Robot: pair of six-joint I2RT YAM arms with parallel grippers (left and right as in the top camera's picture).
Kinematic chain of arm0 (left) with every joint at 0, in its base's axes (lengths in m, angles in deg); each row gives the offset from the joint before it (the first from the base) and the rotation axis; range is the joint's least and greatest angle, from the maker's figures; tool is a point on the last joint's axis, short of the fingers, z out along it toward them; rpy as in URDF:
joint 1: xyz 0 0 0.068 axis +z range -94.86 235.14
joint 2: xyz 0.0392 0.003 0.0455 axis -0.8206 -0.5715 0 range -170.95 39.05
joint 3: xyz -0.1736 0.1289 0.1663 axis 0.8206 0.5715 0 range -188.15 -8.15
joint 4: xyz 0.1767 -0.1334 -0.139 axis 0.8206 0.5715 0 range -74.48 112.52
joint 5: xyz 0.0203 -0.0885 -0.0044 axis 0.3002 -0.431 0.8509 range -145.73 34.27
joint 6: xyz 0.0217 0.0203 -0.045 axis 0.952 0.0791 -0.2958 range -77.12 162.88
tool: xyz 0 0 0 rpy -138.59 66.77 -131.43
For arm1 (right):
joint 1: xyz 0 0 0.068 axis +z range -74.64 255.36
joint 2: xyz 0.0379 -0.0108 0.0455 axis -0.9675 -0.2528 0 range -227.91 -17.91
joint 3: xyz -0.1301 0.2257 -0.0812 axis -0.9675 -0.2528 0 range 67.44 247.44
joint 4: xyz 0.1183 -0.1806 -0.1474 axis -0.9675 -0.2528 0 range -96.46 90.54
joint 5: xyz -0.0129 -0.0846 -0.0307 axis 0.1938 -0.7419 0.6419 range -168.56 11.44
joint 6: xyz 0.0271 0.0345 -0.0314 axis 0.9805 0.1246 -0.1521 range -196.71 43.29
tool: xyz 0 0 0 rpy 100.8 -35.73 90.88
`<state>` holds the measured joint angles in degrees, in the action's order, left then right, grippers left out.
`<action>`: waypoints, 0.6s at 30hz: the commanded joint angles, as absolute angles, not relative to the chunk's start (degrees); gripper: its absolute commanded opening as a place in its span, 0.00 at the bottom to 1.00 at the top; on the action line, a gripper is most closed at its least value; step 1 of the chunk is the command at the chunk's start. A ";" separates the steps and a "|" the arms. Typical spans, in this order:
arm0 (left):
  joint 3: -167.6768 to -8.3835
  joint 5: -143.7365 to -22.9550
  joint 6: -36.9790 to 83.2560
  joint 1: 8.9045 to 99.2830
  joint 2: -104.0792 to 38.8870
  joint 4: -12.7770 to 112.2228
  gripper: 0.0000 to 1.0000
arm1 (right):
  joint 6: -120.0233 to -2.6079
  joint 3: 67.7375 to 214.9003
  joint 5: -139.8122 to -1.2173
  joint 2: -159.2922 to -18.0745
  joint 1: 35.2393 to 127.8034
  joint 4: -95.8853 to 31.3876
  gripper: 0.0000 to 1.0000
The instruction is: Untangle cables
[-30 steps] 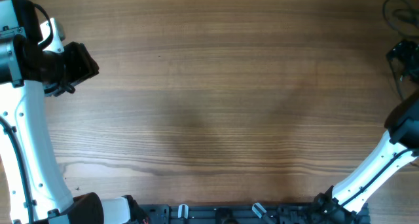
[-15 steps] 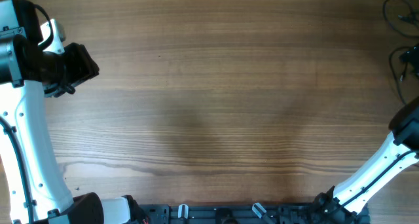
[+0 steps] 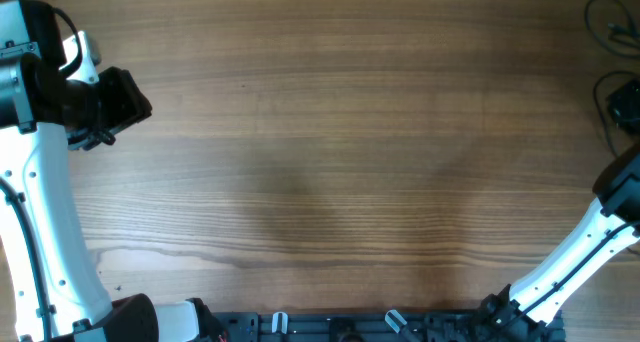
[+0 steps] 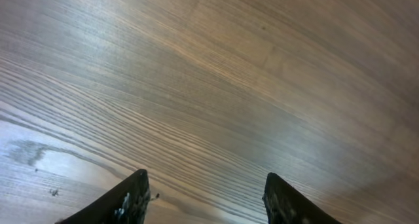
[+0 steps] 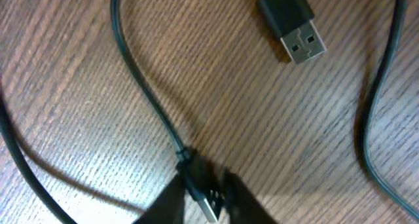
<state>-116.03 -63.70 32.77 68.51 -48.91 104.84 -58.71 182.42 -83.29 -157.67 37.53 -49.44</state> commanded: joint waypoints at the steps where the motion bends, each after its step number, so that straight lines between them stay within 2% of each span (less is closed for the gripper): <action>1: -115.99 -63.17 33.71 68.38 -48.72 104.97 0.57 | -59.52 179.69 -79.25 -160.04 37.88 -49.90 0.04; 4: -115.99 -63.15 33.71 68.38 -48.72 104.92 0.57 | -62.17 180.32 -75.47 -157.92 37.88 -52.11 0.04; 7: -115.99 -63.15 33.71 68.38 -48.72 104.07 0.57 | -62.10 180.37 -75.51 -148.89 37.88 -55.89 0.04; 12: -115.99 -63.63 33.68 68.38 -48.72 102.58 0.58 | -61.16 180.37 -76.56 -137.83 37.88 -68.48 0.04; 14: -115.99 -63.76 33.73 68.38 -48.72 102.23 0.59 | -61.14 180.37 -84.23 -134.79 37.88 -75.08 0.04; 17: -115.99 -63.70 36.72 68.38 -48.72 101.88 0.59 | -47.35 180.28 -100.08 -134.13 36.09 -79.58 0.04; 18: -115.99 -63.61 36.72 68.38 -48.72 101.88 0.59 | -44.18 179.99 -101.41 -134.13 34.58 -80.04 0.04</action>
